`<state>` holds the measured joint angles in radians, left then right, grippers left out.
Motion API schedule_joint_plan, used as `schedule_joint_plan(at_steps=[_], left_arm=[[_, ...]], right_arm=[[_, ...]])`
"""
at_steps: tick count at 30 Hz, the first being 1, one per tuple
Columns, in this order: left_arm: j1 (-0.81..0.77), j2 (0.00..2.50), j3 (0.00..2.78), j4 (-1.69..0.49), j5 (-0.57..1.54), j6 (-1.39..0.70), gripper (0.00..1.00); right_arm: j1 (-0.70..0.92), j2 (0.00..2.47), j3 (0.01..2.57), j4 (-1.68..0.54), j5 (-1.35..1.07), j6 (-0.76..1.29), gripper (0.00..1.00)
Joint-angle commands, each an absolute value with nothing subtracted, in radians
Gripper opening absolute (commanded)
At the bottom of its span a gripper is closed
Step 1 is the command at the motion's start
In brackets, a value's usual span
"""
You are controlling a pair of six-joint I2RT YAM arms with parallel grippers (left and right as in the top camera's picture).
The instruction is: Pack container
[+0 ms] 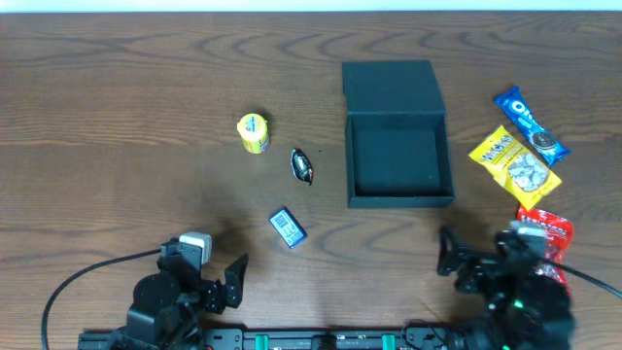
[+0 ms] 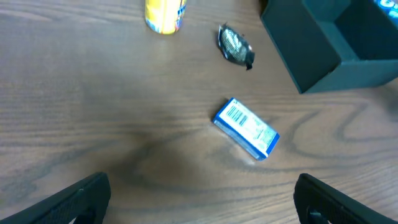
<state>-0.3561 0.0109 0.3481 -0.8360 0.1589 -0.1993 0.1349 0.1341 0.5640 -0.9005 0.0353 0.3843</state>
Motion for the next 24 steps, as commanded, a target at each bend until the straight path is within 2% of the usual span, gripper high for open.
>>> schedule_joint_plan(at_steps=[1, 8, 12, 15, 19, 24], left_arm=[[-0.352, 0.004, 0.345, -0.813, 0.180, -0.242, 0.95], [-0.352, 0.004, 0.345, -0.807, 0.235, -0.270, 0.95], [-0.352, 0.004, 0.345, -0.813, 0.238, -0.270, 0.95], [-0.352, 0.004, 0.345, -0.816, 0.237, -0.270, 0.95], [-0.352, 0.004, 0.345, -0.845, 0.238, -0.270, 0.95], [-0.352, 0.004, 0.345, -0.906, 0.238, -0.270, 0.95]], right_arm=[[0.138, 0.293, 0.772, -1.012, 0.086, 0.432, 0.99], [0.138, 0.775, 1.231, -1.474, 0.106, 0.296, 0.99], [0.138, 0.958, 1.400, -1.630, 0.094, 0.155, 0.99], [0.120, 1.029, 1.452, -1.662, 0.113, 0.204, 0.99], [0.006, 1.038, 1.455, -1.653, 0.121, 0.240, 0.99], [-0.224, 1.043, 1.454, -1.654, 0.094, 0.097, 0.99]])
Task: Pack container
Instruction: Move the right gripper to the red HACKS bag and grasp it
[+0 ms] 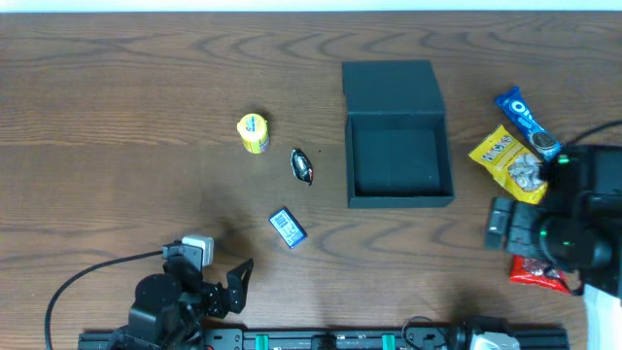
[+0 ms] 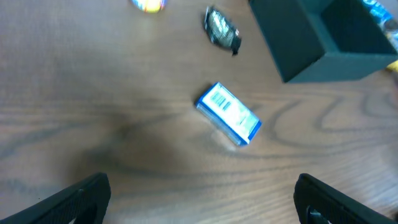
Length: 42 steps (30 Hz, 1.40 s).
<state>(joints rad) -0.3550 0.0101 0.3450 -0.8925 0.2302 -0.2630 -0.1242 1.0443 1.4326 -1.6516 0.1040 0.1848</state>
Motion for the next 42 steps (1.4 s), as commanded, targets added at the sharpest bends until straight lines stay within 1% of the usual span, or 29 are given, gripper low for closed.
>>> schedule_joint_plan(at_steps=[1, 2, 4, 8, 11, 16, 24, 30, 33, 38, 42], left_arm=[[-0.352, 0.004, 0.345, -0.911, 0.238, -0.270, 0.95], [-0.352, 0.004, 0.345, -0.911, 0.238, -0.270, 0.95], [-0.352, 0.004, 0.345, -0.908, 0.237, -0.270, 0.95], [-0.352, 0.004, 0.345, -0.910, 0.238, -0.270, 0.95], [-0.352, 0.004, 0.345, -0.910, 0.237, -0.270, 0.95], [-0.352, 0.004, 0.345, -0.909, 0.237, -0.269, 0.95], [-0.352, 0.004, 0.345, -0.909, 0.237, -0.269, 0.95], [-0.352, 0.004, 0.345, -0.908, 0.234, -0.266, 0.95], [-0.352, 0.004, 0.345, -0.908, 0.229, -0.266, 0.95], [-0.352, 0.004, 0.345, -0.907, 0.229, -0.266, 0.95], [-0.352, 0.004, 0.345, -0.908, 0.229, -0.266, 0.95]], right_arm=[[-0.264, 1.048, 1.454, -1.647, 0.038, 0.088, 0.99], [-0.313, 1.059, 1.452, -1.643, -0.025, 0.050, 0.99], [-0.387, 1.093, 1.450, -1.637, -0.068, 0.020, 0.99], [-0.492, 1.180, 1.450, -1.605, -0.036, 0.021, 0.99], [-0.539, 1.253, 1.444, -1.554, -0.017, 0.021, 0.99], [-0.543, 1.336, 1.388, -1.475, -0.008, 0.019, 0.99], [-0.558, 1.420, 1.319, -1.351, 0.014, -0.081, 0.99], [-0.577, 1.475, 1.319, -1.315, 0.246, -0.084, 0.99], [-0.578, 1.490, 1.319, -1.304, 0.244, -0.083, 0.99], [-0.577, 1.499, 1.319, -1.294, 0.154, -0.084, 0.99], [-0.578, 1.512, 1.317, -1.279, 0.149, -0.095, 0.99]])
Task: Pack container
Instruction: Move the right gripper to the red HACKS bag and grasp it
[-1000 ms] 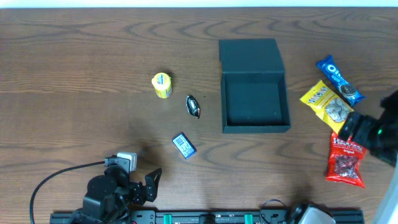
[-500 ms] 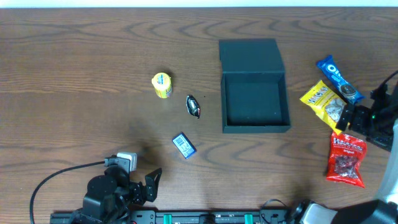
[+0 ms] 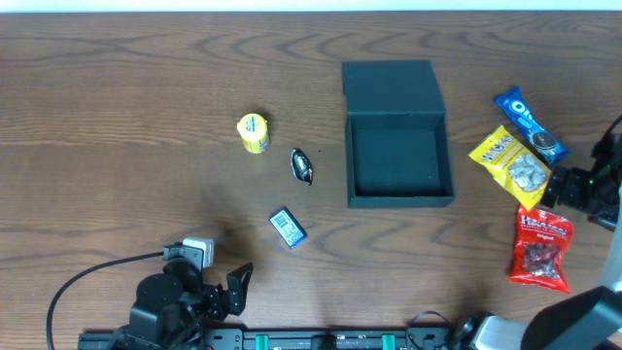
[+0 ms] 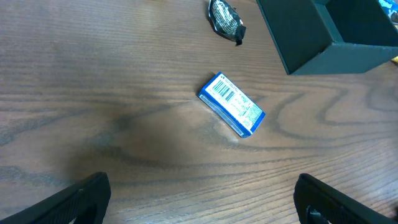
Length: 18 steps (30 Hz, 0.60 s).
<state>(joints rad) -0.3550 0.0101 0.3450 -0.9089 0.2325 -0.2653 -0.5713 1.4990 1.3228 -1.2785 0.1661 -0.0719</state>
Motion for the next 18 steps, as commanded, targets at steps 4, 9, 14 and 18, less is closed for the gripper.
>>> schedule_joint_plan(at_steps=[4, 9, 14, 18], left_arm=[[-0.352, 0.004, 0.345, -0.908, 0.229, -0.266, 0.95], [-0.352, 0.004, 0.345, -0.908, 0.229, -0.266, 0.95], [-0.352, 0.004, 0.345, -0.908, 0.229, -0.266, 0.95], [-0.352, 0.004, 0.345, -0.908, 0.229, -0.266, 0.95]], right_arm=[[-0.584, 1.551, 1.301, -1.352, 0.166, -0.174, 0.99], [-0.606, 1.602, 1.277, -1.318, 0.210, -0.152, 0.99], [-0.674, 1.641, 1.230, -1.242, 0.203, -0.121, 0.99], [-0.735, 1.655, 1.179, -1.192, 0.078, -0.217, 0.99]])
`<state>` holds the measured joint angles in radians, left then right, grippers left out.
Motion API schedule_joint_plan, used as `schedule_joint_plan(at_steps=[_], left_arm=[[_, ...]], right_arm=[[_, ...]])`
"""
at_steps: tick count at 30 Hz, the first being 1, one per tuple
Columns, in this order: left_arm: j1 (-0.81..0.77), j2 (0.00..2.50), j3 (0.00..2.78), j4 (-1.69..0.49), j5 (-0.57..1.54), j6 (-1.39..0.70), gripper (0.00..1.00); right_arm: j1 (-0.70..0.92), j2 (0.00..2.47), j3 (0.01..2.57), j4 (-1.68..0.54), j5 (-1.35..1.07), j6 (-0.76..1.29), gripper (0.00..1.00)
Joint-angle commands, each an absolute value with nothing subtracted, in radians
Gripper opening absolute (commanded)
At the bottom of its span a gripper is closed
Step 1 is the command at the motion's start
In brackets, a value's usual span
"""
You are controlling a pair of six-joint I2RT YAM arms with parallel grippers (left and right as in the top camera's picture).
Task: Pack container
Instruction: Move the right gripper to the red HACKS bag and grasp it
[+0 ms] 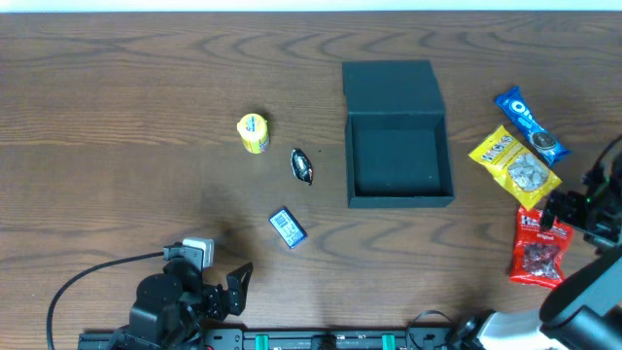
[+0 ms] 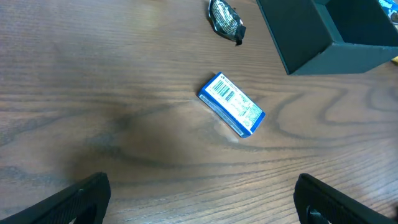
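The open dark box (image 1: 399,163) lies right of centre with its lid (image 1: 392,87) flat behind it, and nothing shows inside. Left of it are a yellow can (image 1: 253,133), a dark foil wrapper (image 1: 303,166) and a small blue box (image 1: 287,227). The left wrist view shows the blue box (image 2: 232,113), the wrapper (image 2: 226,19) and the dark box's corner (image 2: 317,38). My left gripper (image 2: 202,199) is open, low at the front left (image 1: 229,286), short of the blue box. My right gripper (image 1: 564,208) is at the top edge of a red snack bag (image 1: 539,255).
A yellow snack bag (image 1: 515,165) and a blue cookie pack (image 1: 531,123) lie right of the dark box, behind the red bag. The right arm comes in from the table's right edge. The left arm's cable trails along the front left.
My right gripper has shifted a little toward the front, from beside the yellow snack bag to the top edge of the red bag. The left gripper and all objects are unchanged.
Both arms first sat low at the front edge, the right one over the red bag. Then the right arm stood over the right-side snacks. Later its gripper was at the right edge beside the yellow bag, now at the red bag's top. The left gripper stayed open.
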<state>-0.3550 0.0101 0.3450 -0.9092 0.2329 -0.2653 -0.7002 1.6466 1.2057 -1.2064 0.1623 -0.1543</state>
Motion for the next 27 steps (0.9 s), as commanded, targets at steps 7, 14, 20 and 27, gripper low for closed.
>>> schedule_joint_plan(at_steps=[7, 14, 20, 27], left_arm=[[-0.352, 0.004, 0.343, -0.908, 0.225, -0.266, 0.95], [-0.352, 0.004, 0.342, -0.906, 0.225, -0.266, 0.95], [-0.352, 0.004, 0.342, -0.904, 0.225, -0.266, 0.95], [-0.352, 0.004, 0.341, -0.904, 0.225, -0.266, 0.95]], right_arm=[[-0.767, 1.655, 1.128, -1.124, 0.025, -0.256, 0.99], [-0.767, 1.655, 1.054, -1.030, 0.022, -0.247, 0.99], [-0.767, 1.655, 1.032, -1.022, 0.022, -0.222, 0.99], [-0.767, 1.656, 1.015, -1.011, 0.023, -0.202, 0.99]])
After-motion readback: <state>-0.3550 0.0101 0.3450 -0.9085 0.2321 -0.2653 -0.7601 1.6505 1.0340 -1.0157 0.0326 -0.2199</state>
